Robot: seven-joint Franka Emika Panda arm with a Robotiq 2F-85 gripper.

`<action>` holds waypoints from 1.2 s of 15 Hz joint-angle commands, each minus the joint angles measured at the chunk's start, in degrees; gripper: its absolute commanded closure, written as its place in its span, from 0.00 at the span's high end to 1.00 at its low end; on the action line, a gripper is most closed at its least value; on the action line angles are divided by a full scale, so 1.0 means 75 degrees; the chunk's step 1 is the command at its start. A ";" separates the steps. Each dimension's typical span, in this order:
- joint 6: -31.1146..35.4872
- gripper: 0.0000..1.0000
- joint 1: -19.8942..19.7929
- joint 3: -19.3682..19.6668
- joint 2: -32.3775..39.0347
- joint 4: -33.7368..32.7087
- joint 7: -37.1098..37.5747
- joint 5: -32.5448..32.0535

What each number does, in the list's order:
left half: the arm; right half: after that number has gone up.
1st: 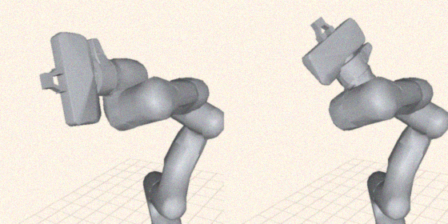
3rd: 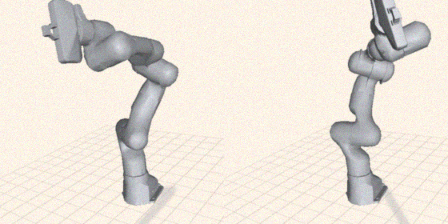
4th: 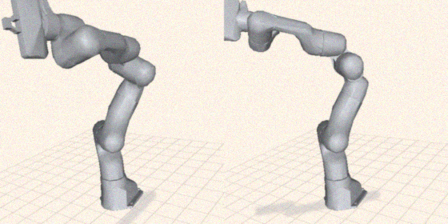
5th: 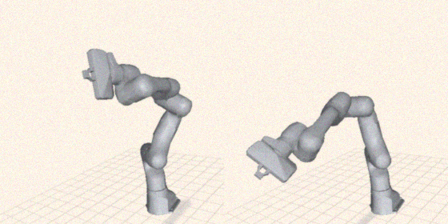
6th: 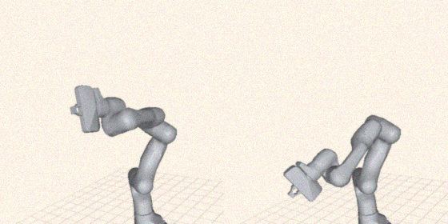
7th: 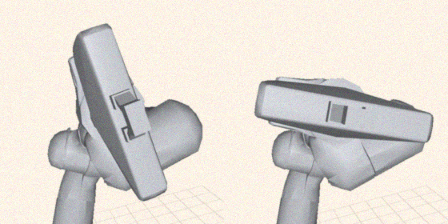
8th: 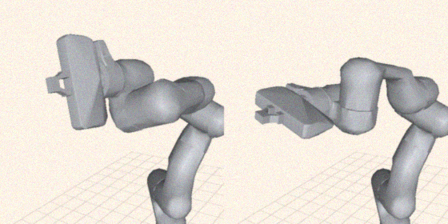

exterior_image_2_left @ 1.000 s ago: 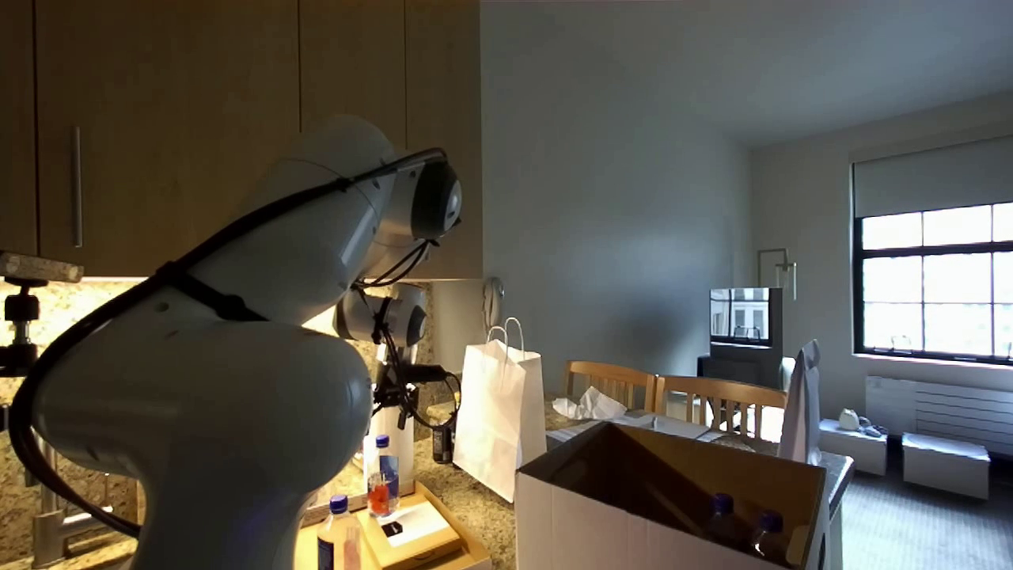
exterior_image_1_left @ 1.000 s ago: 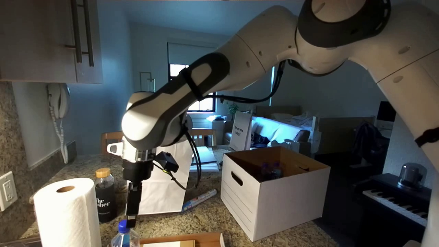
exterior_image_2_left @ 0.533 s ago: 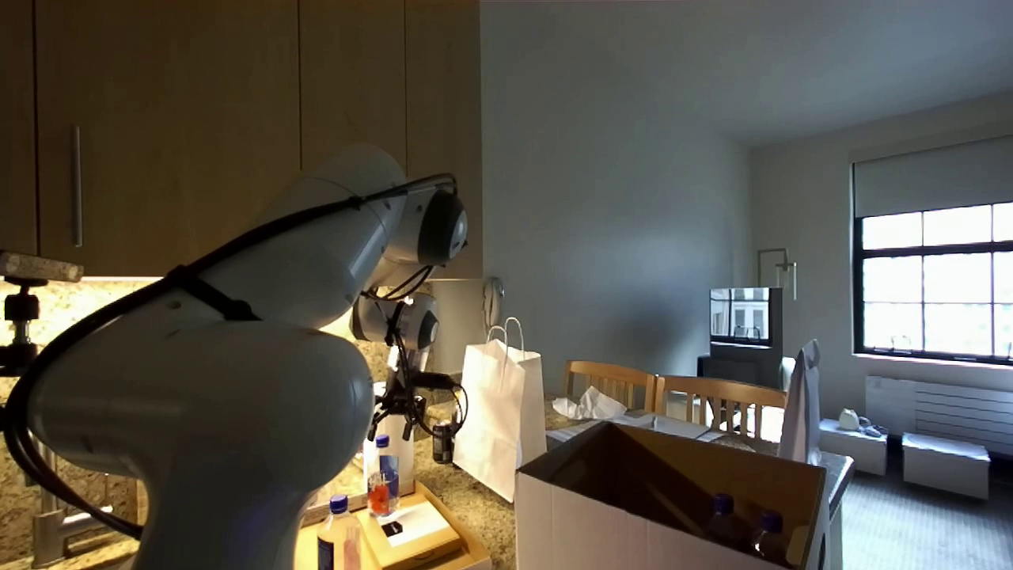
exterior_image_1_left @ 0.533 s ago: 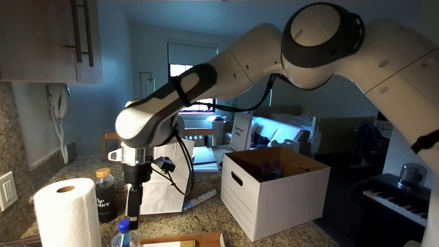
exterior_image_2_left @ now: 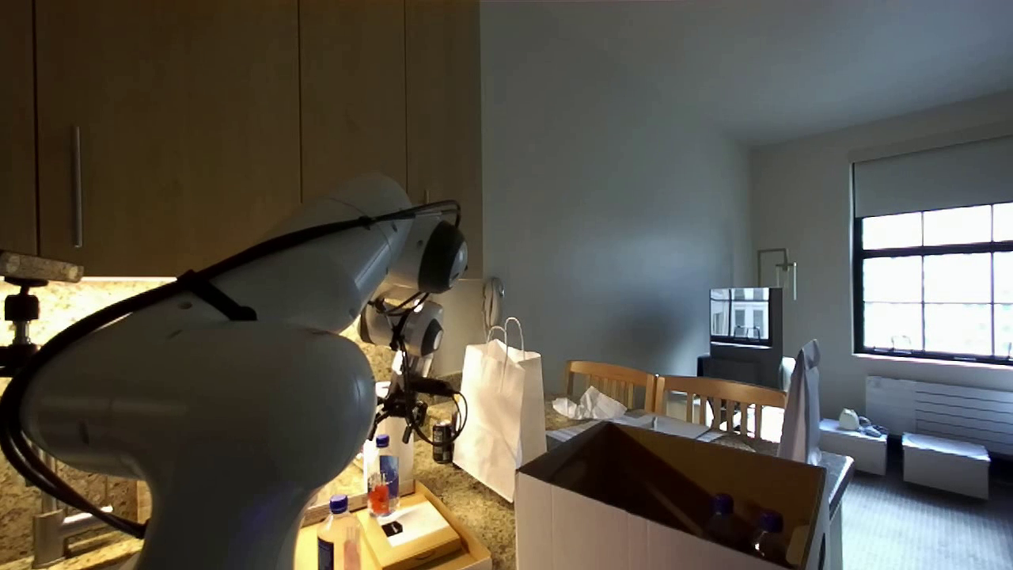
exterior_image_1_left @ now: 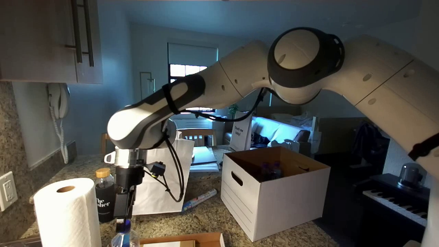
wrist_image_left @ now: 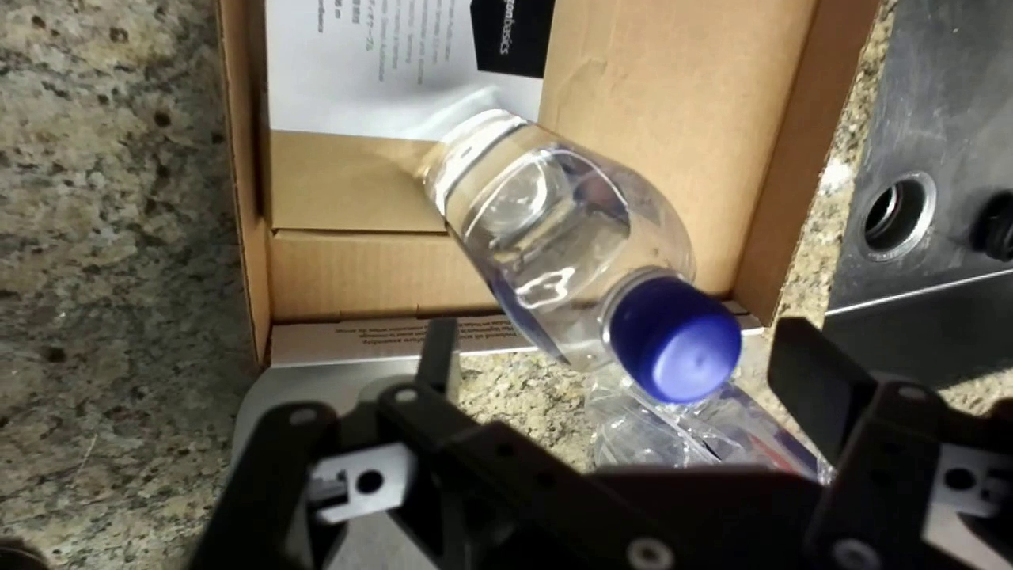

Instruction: Place four empty water bottles inside the white storage box on the right

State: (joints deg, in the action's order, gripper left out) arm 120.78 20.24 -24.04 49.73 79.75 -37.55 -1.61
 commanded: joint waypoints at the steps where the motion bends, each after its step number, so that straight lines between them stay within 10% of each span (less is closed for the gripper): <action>1: -0.0239 1.00 0.0214 0.0113 0.0287 -0.0530 0.0360 0.0130; 4: -0.0254 1.00 0.0292 0.0162 0.0411 -0.0720 0.0576 0.0091; 5: -0.0227 0.75 0.0294 0.0159 0.0419 -0.0741 0.0588 0.0087; 12: -0.0184 0.34 0.0317 0.0361 0.0196 -0.0619 0.0849 -0.0036; 13: -0.0176 0.77 0.0303 0.0353 0.0161 -0.0571 0.0815 -0.0027; 18: 0.0029 0.91 0.0213 0.0298 0.0016 -0.0322 0.0677 0.0031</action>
State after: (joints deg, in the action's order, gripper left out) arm 120.60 22.37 -21.59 52.46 74.34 -33.03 -1.65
